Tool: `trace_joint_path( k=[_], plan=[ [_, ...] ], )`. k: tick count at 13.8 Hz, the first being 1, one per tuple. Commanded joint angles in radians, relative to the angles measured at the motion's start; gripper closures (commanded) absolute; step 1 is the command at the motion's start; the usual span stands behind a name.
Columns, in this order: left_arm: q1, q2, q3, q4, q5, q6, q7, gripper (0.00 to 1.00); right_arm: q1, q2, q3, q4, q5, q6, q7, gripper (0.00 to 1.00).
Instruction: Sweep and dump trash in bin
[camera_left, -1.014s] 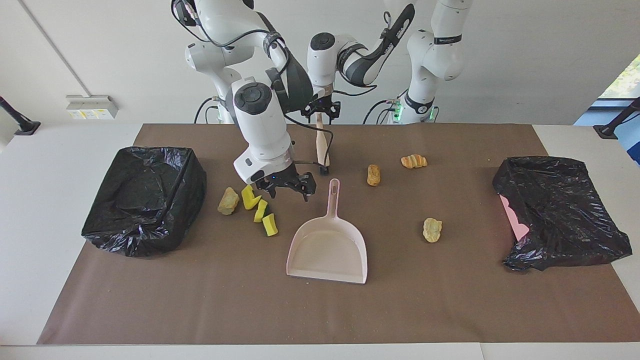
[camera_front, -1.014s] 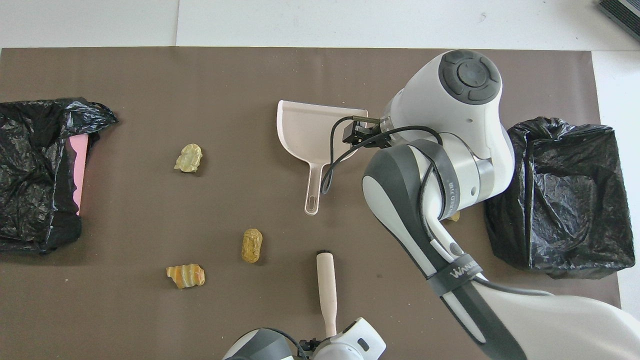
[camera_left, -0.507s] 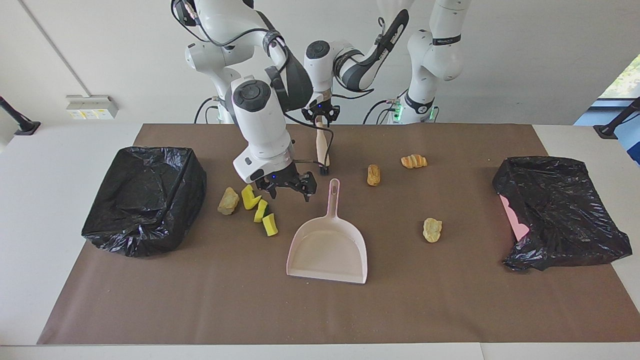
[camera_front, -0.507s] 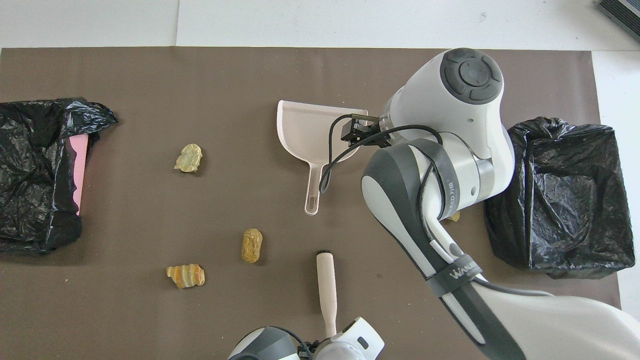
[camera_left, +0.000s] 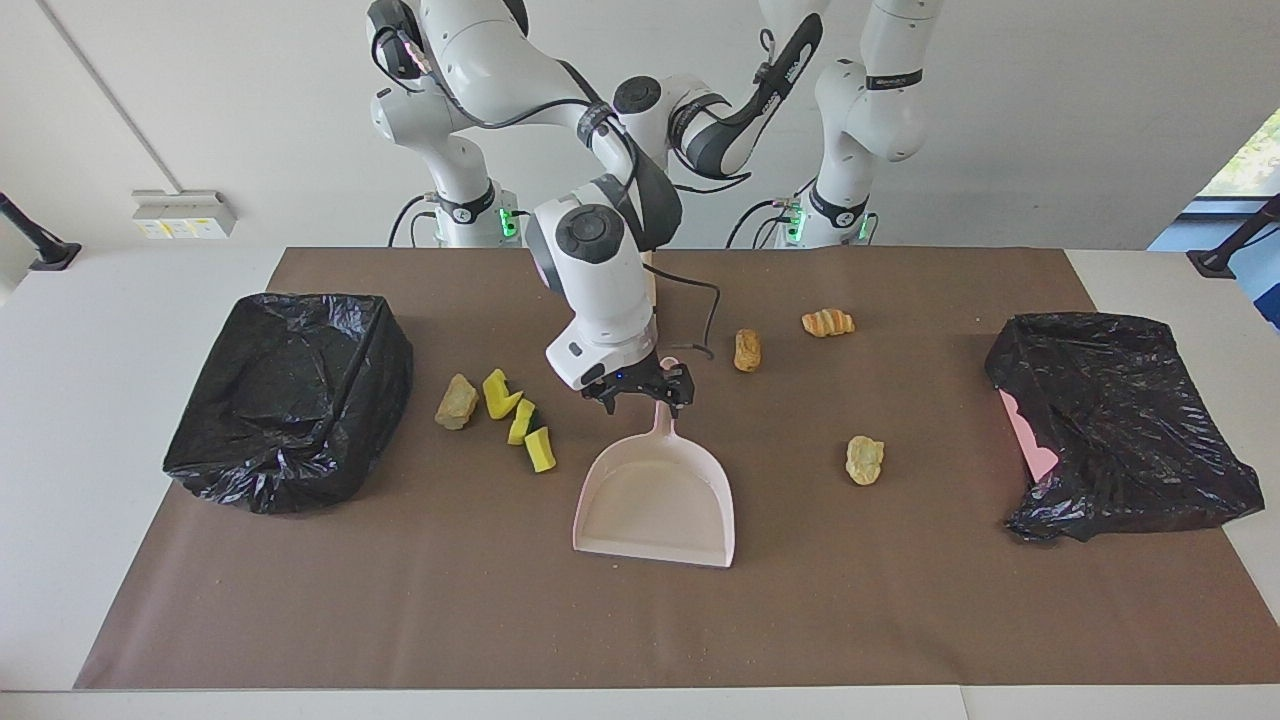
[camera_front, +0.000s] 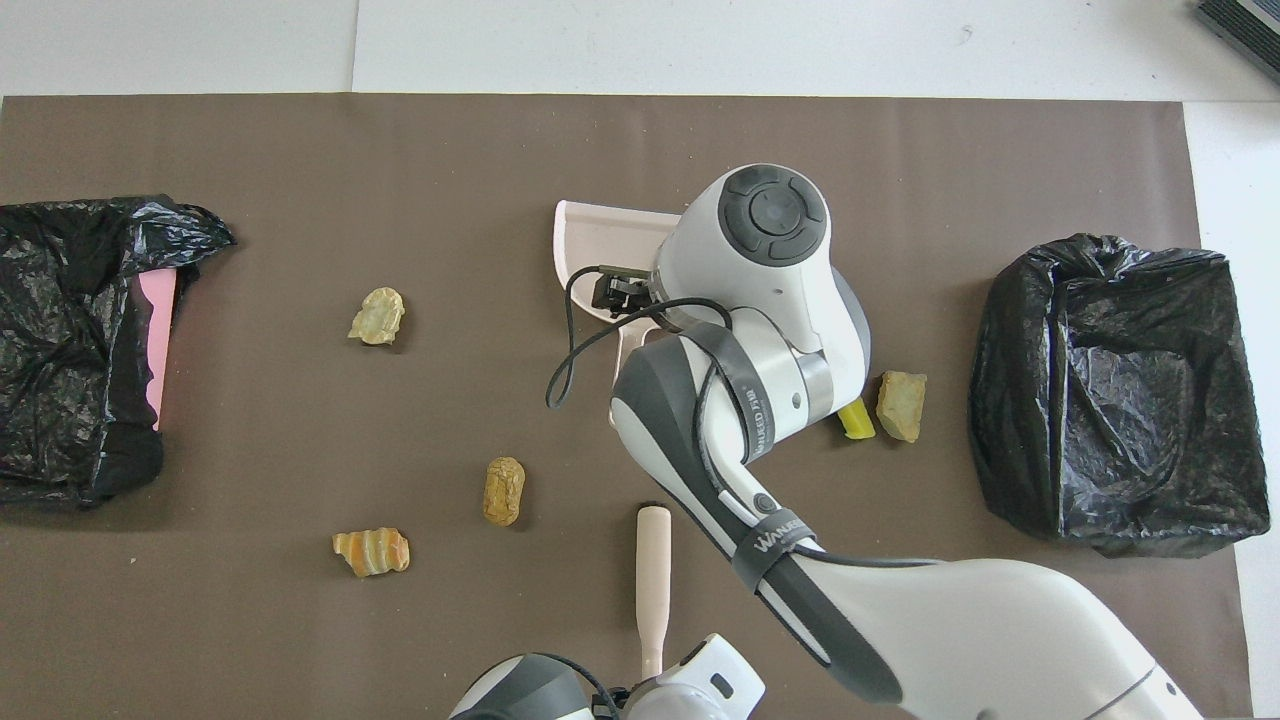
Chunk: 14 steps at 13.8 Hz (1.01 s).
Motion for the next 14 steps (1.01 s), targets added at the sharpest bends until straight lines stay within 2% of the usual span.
trace_joint_path(
  k=[1, 3, 6, 8, 10, 12, 14],
  plan=[
    [0.038, -0.076, 0.019, 0.002, -0.01, -0.105, 0.03, 1.0, 0.017, 0.066, 0.003, 0.045, 0.01, 0.021, 0.022, 0.0],
    [0.116, -0.119, 0.019, 0.007, -0.006, -0.238, 0.105, 1.0, 0.023, 0.057, 0.003, 0.038, 0.01, 0.001, 0.011, 0.0],
    [0.248, -0.183, 0.02, 0.008, 0.044, -0.45, 0.106, 1.0, 0.029, 0.054, 0.003, 0.029, 0.006, -0.042, -0.001, 0.0],
    [0.361, -0.253, 0.019, 0.004, 0.072, -0.57, 0.1, 1.0, 0.031, 0.046, 0.003, 0.024, 0.007, -0.097, -0.001, 0.0],
    [0.46, -0.326, 0.019, -0.003, 0.073, -0.628, 0.098, 1.0, 0.033, 0.034, 0.004, 0.013, 0.007, -0.141, -0.005, 0.0],
    [0.538, -0.349, 0.017, -0.013, 0.101, -0.662, 0.063, 1.0, 0.034, 0.032, 0.004, 0.012, 0.006, -0.14, -0.019, 0.0],
    [0.599, -0.405, 0.017, -0.088, 0.11, -0.665, -0.014, 1.0, 0.034, 0.034, 0.004, 0.007, 0.007, -0.126, -0.035, 0.1]
  ],
)
